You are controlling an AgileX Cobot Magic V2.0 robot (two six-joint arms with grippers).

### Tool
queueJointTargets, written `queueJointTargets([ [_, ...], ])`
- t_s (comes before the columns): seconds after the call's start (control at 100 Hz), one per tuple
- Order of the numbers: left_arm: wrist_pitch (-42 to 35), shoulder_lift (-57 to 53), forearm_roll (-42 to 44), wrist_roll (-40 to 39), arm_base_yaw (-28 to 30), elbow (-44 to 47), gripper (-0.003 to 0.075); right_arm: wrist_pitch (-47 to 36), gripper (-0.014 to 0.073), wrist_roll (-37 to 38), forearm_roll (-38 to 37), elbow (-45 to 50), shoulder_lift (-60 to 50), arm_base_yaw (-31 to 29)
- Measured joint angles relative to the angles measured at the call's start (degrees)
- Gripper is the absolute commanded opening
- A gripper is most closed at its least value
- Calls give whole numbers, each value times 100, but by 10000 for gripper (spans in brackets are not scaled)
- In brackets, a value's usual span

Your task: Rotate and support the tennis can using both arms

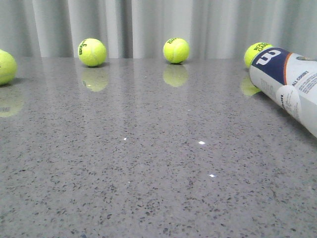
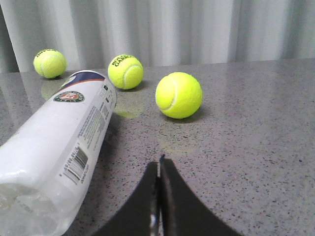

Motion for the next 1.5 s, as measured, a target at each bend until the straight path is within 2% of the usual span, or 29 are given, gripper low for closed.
queueJointTargets([
  [0.85, 0, 0, 0, 0, 0, 0, -20, 164, -66, 2, 0, -125, 0, 0],
  [1.07, 0, 0, 0, 0, 0, 0, -21, 1442, -66, 2, 0, -1170, 30, 0],
  [1.28, 0, 0, 0, 0, 0, 0, -20, 2983, -66, 2, 0, -2342, 754, 0],
  [1.5, 0, 0, 0, 0, 0, 0, -20, 3596, -61, 2, 40, -2993, 1941, 0],
])
